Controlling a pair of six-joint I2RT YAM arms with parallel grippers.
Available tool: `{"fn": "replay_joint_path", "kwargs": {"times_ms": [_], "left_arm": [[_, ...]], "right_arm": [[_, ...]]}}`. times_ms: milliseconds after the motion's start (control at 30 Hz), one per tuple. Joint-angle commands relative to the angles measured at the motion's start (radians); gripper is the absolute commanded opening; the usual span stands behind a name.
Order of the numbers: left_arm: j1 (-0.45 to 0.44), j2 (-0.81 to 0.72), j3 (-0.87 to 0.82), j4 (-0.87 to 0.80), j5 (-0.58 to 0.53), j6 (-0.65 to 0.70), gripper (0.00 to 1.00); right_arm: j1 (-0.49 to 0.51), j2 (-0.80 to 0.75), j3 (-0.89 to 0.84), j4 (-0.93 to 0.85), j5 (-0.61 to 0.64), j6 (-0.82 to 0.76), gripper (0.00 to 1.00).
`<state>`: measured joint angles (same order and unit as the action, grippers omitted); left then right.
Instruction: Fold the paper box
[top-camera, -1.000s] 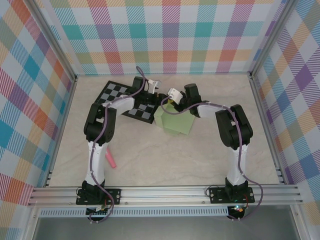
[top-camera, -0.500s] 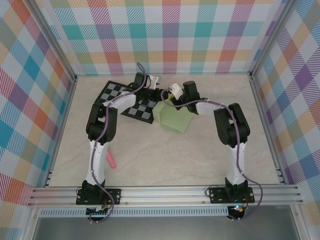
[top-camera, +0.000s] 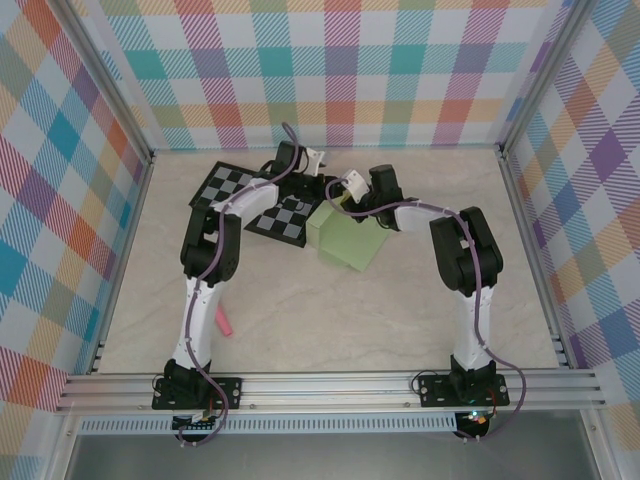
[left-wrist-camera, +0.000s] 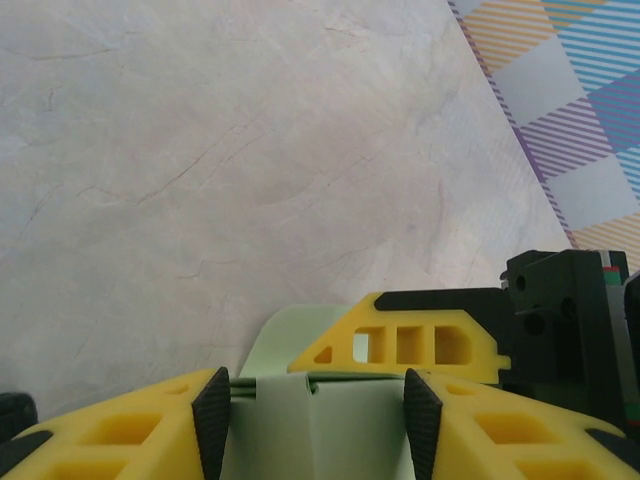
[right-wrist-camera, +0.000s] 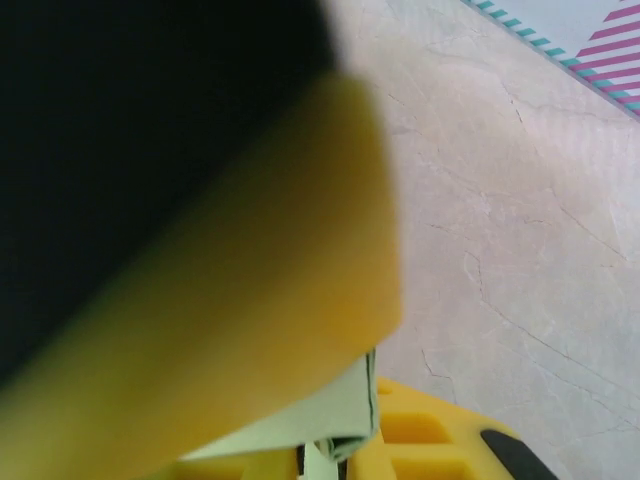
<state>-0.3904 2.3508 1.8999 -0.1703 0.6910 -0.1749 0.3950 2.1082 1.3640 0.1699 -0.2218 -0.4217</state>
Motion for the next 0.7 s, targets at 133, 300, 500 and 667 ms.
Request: {"fn": "replay_joint_path", "kwargs": {"times_ms": [133, 300, 500, 667], "left_arm": [[-0.033, 0.035, 0.046, -0.057, 0.056, 0.034, 0.51], [-0.034, 0.033, 0.021, -0.057, 0.053, 0.034, 0.51], [-0.034, 0.038, 0.028, -0.069, 0.046, 0.049, 0.51], [-0.030, 0.047, 0.047, -0.093, 0.039, 0.065, 0.51]], "right_arm": [[0.014, -0.070, -0.070, -0.007, -0.017, 0.135, 0.24], [0.013, -0.119, -0.150, 0.053, -0.036, 0.199, 0.33], [-0.012, -0.159, -0.163, -0.035, -0.045, 0.189, 0.40], [-0.040, -0.172, -0.178, -0.044, -0.071, 0.221, 0.46]]}}
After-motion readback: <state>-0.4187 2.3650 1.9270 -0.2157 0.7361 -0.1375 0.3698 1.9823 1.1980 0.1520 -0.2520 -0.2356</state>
